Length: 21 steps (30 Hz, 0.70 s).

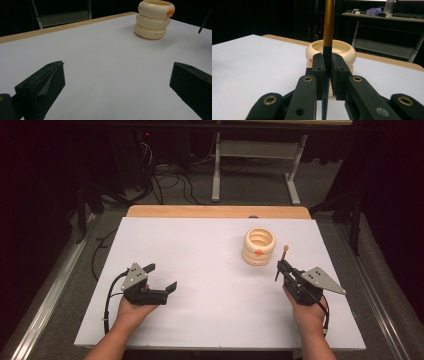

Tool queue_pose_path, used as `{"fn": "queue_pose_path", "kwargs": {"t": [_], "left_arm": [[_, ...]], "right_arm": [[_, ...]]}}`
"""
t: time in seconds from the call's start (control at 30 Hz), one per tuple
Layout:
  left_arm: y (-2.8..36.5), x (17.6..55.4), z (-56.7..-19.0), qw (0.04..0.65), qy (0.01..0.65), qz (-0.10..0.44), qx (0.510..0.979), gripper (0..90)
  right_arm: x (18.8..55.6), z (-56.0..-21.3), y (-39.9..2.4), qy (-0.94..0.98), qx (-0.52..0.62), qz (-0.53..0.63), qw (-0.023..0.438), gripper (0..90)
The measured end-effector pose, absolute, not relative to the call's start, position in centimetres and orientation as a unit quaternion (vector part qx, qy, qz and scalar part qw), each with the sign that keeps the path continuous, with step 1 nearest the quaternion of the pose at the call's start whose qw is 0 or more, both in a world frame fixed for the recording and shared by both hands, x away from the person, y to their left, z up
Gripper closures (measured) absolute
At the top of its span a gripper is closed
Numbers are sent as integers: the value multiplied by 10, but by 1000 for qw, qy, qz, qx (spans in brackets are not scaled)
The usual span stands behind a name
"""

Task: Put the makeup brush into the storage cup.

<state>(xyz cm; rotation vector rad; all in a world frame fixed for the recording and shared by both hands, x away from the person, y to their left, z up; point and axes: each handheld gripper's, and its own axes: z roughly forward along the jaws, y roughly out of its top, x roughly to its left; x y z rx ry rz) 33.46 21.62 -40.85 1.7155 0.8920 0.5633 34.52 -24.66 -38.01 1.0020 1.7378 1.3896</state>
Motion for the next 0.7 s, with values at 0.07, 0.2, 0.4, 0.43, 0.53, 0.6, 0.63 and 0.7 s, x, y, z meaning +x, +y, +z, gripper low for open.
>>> {"fn": "queue_pose_path", "kwargs": {"t": [0.07, 0.2, 0.4, 0.43, 0.53, 0.6, 0.63, 0.7], "left_arm": [[216, 335, -408, 538, 375, 236, 717, 9], [215, 336, -408, 536, 376, 236, 718, 12], [215, 335, -407, 534, 370, 244, 720, 13], [215, 335, -406, 534, 370, 245, 720, 13], [216, 334, -406, 537, 373, 243, 717, 13], [216, 333, -406, 535, 371, 242, 719, 13], [216, 333, -407, 535, 371, 241, 720, 13], [215, 332, -406, 536, 370, 240, 720, 13]], "right_arm": [[346, -379, -248, 667, 387, 538, 341, 848], [349, -376, -251, 660, 390, 543, 343, 848], [354, -374, -253, 653, 395, 551, 338, 849], [355, -374, -253, 652, 395, 553, 337, 850], [357, -372, -252, 650, 395, 556, 336, 850], [358, -371, -251, 645, 399, 561, 332, 850], [359, -370, -250, 645, 400, 561, 331, 850], [360, -369, -249, 645, 397, 563, 332, 850]]}}
